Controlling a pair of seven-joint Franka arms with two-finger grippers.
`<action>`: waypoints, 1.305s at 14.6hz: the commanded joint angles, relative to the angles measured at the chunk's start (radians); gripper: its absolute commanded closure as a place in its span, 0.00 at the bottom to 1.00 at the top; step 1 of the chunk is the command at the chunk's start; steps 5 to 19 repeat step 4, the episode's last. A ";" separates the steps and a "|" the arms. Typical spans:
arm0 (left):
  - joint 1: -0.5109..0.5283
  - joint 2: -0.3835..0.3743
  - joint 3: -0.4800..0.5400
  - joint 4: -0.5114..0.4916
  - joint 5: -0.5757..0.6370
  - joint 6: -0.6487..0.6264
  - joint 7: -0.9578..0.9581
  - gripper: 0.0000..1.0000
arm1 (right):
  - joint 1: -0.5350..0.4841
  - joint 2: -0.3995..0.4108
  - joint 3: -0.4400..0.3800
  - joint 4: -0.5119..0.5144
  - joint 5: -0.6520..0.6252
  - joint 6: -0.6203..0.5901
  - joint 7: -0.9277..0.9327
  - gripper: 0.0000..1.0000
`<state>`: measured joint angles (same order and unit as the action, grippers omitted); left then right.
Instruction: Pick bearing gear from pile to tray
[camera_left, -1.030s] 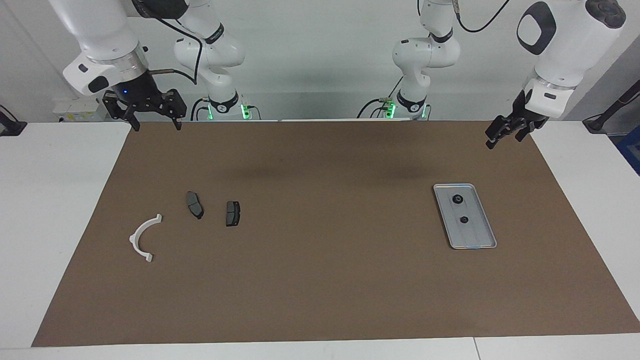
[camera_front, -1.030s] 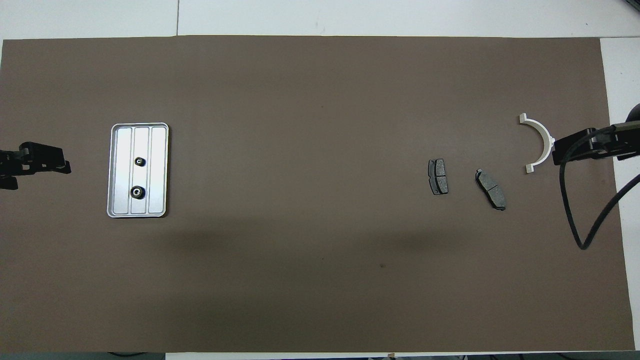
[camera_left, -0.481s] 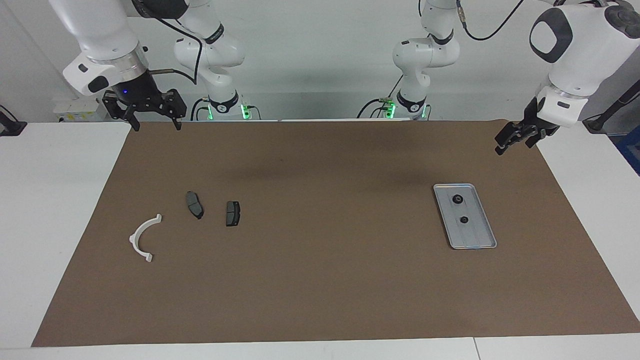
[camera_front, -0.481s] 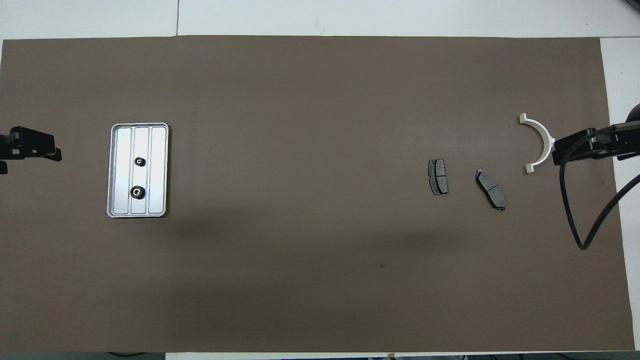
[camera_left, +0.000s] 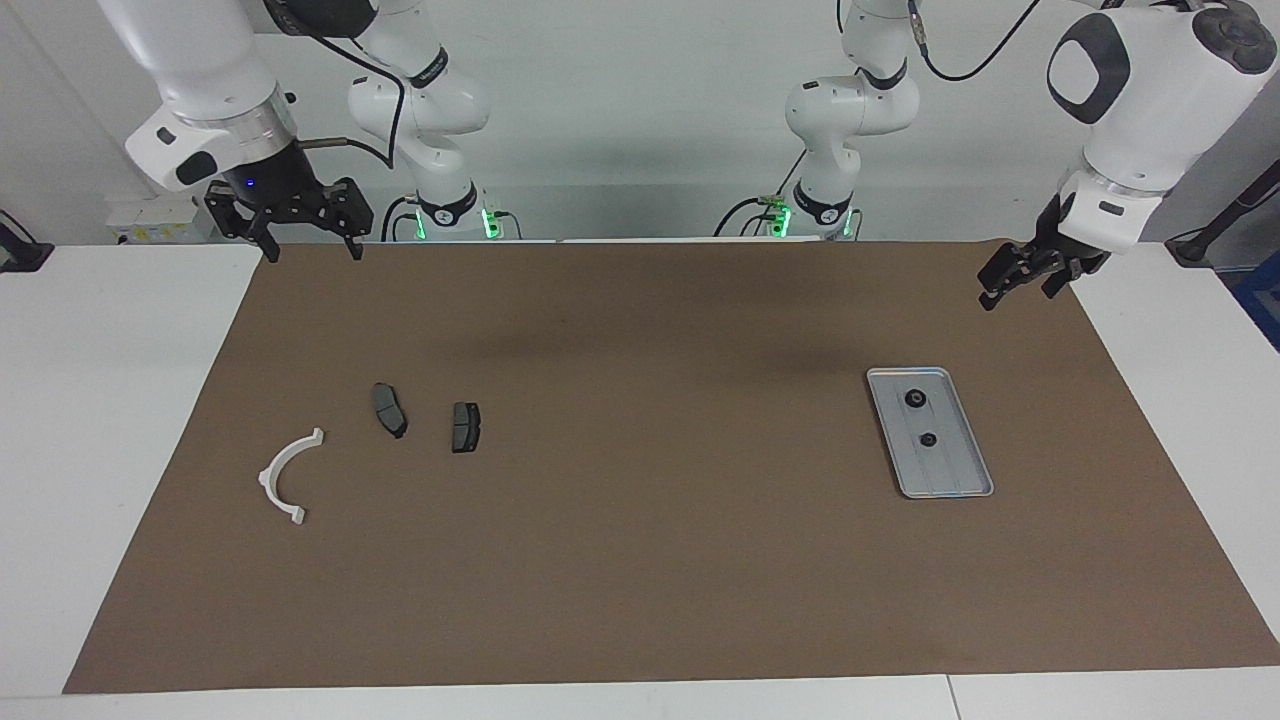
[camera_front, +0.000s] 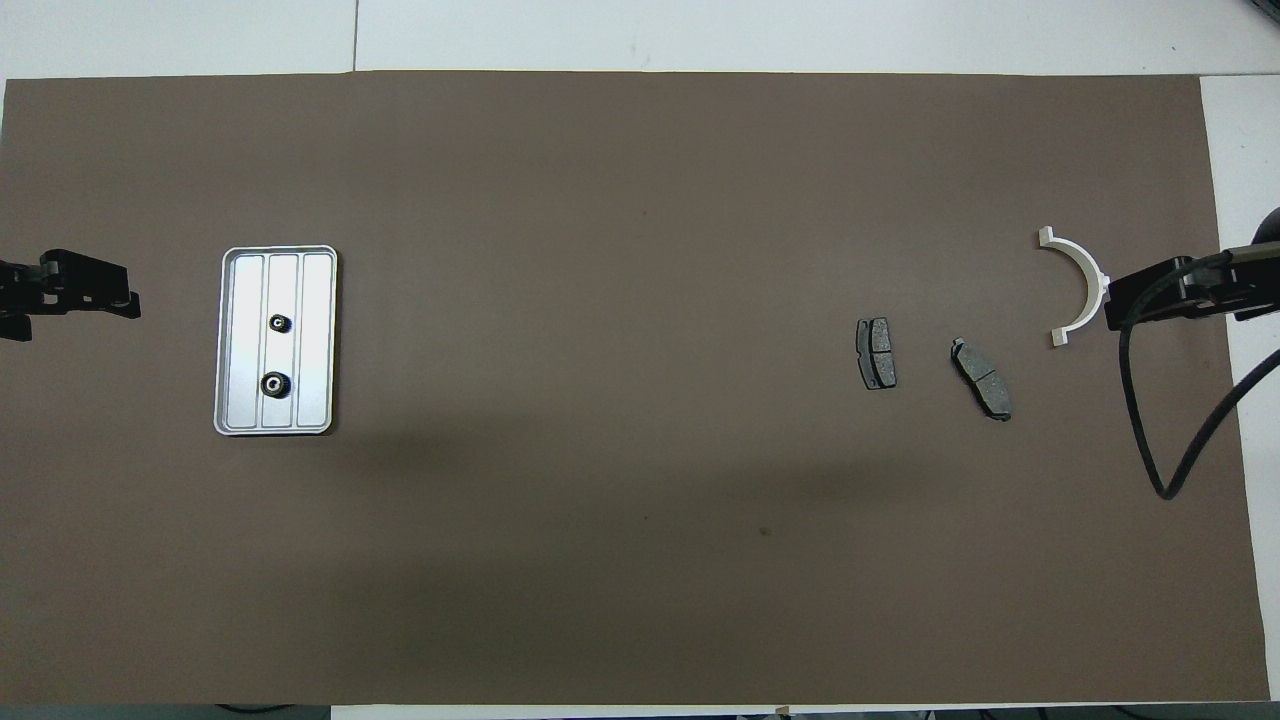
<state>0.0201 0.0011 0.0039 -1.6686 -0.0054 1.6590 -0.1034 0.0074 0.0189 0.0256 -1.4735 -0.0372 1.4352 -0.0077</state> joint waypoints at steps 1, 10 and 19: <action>-0.005 0.016 0.002 0.029 -0.007 -0.022 0.013 0.00 | 0.008 -0.024 -0.009 -0.027 -0.001 0.021 -0.017 0.00; -0.005 0.016 0.002 0.029 -0.008 -0.019 0.013 0.00 | 0.008 -0.025 -0.009 -0.025 -0.003 0.021 -0.017 0.00; -0.005 0.016 0.002 0.029 -0.008 -0.019 0.013 0.00 | 0.008 -0.025 -0.009 -0.025 -0.003 0.021 -0.017 0.00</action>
